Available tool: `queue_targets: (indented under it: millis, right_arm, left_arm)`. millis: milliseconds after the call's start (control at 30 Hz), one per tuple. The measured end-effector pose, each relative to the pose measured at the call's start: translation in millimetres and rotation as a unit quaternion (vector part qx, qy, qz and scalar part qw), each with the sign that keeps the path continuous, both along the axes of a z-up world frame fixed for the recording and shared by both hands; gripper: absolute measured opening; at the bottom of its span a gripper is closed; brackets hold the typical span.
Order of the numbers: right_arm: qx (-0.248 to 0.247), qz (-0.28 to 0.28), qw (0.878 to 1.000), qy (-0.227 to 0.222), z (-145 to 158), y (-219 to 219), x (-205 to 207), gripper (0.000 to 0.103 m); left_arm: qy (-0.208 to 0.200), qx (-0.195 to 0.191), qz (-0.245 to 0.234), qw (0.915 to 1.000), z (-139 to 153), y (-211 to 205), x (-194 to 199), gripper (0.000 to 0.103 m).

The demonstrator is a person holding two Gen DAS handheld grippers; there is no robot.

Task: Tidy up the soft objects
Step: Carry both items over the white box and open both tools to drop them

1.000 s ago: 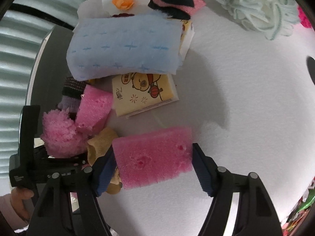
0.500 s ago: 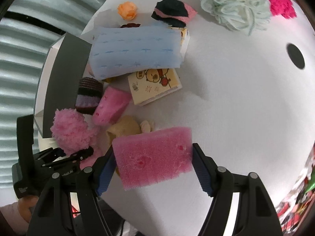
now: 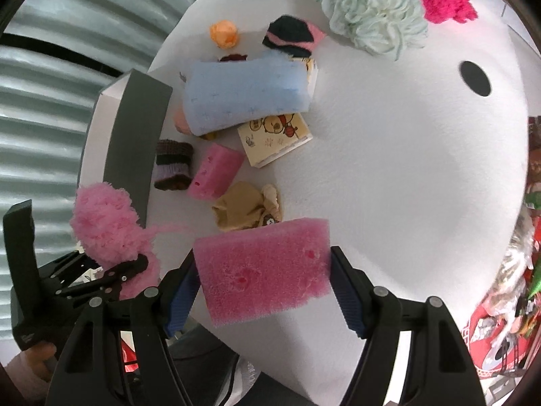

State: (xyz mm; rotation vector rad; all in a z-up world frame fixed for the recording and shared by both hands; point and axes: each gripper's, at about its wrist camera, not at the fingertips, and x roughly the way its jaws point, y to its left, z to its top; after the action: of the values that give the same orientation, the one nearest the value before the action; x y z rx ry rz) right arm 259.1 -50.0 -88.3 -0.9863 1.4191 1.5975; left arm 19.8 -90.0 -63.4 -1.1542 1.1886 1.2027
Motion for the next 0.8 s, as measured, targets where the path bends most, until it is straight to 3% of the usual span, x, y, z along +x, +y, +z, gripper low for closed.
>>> queue_targets:
  millis: [67,400,567,800]
  right_arm:
    - [0.009,-0.003,1.000,-0.005,11,-3,-3,0.076]
    - [0.050,-0.031,0.998,-0.012,50,-12,-12,0.076]
    - [0.063,-0.032,0.997,-0.012,60,-13,-30,0.076]
    - [0.076,-0.047,0.996,-0.021,71,-4,-68,0.076]
  left_arm:
    - [-0.002,0.013,-0.010,0.9999,22,7,2,0.051]
    - [0.000,0.055,-0.029,0.9980,57,31,-8,0.051]
    - [0.000,0.074,-0.028,0.9968,72,39,-31,0.051]
    - [-0.008,0.076,-0.023,0.9968,69,56,-87,0.051]
